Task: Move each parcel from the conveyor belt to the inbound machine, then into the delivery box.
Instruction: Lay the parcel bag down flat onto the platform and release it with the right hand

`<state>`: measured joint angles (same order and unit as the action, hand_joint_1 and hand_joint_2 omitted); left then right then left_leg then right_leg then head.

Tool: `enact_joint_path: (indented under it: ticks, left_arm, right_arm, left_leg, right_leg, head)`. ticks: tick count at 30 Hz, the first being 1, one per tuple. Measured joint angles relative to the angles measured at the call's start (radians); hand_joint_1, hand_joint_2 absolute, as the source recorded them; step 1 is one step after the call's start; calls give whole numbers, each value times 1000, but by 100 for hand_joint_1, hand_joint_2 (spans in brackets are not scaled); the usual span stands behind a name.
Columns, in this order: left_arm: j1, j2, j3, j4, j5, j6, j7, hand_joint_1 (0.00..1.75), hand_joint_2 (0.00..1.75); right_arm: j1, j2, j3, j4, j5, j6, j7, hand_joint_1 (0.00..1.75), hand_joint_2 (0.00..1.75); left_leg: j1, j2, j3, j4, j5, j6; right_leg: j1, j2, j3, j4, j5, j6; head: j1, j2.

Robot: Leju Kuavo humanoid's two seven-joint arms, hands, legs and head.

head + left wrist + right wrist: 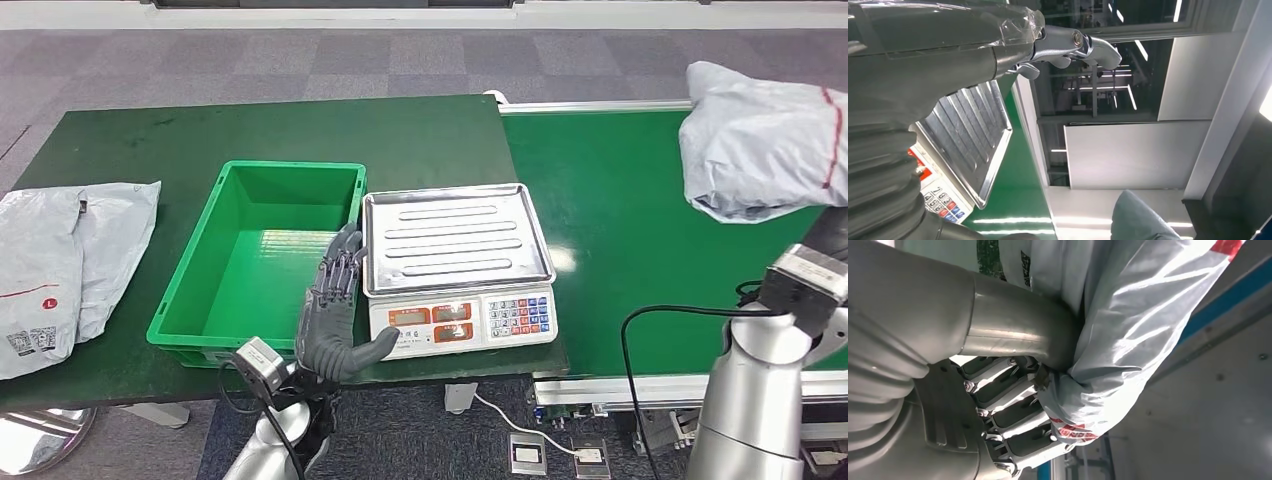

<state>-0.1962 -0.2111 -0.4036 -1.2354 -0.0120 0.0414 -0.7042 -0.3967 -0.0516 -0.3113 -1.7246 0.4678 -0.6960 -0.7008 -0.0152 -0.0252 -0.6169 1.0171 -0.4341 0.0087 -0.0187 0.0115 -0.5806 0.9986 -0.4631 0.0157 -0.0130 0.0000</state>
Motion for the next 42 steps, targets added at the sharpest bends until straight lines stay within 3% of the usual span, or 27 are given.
enact_joint_path:
  ticks: [42]
  left_arm:
    - [0,-3,0,-12,0,0,0,0,175]
  right_arm:
    - [0,14,0,-26,8,2,0,175,175]
  left_leg:
    - [0,0,0,0,0,0]
  right_leg:
    - [0,0,0,0,0,0]
  head:
    - [0,0]
